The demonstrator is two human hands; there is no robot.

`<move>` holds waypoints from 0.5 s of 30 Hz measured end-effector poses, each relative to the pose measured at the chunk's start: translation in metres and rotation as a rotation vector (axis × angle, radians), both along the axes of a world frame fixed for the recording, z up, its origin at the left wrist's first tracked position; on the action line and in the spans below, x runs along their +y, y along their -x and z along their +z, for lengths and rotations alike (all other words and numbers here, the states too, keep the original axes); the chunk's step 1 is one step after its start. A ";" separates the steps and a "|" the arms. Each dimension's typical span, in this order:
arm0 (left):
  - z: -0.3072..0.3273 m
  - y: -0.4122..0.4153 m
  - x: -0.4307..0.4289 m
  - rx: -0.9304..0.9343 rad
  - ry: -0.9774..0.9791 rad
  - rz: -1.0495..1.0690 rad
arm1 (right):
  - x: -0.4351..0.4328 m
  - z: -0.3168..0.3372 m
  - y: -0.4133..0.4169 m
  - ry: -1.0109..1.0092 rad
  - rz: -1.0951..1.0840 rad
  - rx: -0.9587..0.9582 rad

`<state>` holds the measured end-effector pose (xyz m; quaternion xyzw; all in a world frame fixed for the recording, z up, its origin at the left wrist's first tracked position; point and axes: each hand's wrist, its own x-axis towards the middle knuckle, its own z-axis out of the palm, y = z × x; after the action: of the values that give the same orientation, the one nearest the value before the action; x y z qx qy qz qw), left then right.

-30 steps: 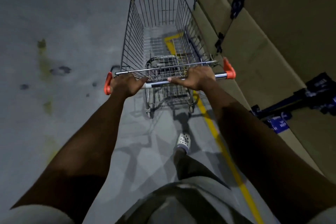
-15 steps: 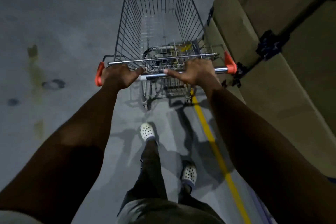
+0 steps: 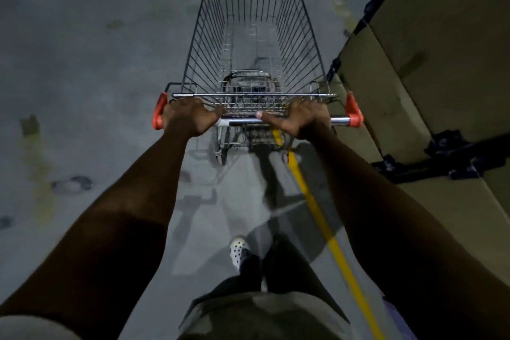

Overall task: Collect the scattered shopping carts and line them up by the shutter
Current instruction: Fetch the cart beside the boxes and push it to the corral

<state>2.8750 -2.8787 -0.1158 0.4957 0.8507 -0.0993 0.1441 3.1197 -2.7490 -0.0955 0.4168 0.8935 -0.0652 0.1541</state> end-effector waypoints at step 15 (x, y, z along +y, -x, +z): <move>0.001 0.233 0.282 0.032 -0.009 0.009 | 0.272 0.008 0.242 0.166 -0.125 -0.041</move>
<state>2.6423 -2.5971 -0.1152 0.4910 0.8555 -0.1029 0.1287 2.8772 -2.4769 -0.0871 0.4586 0.8541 -0.1397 0.2019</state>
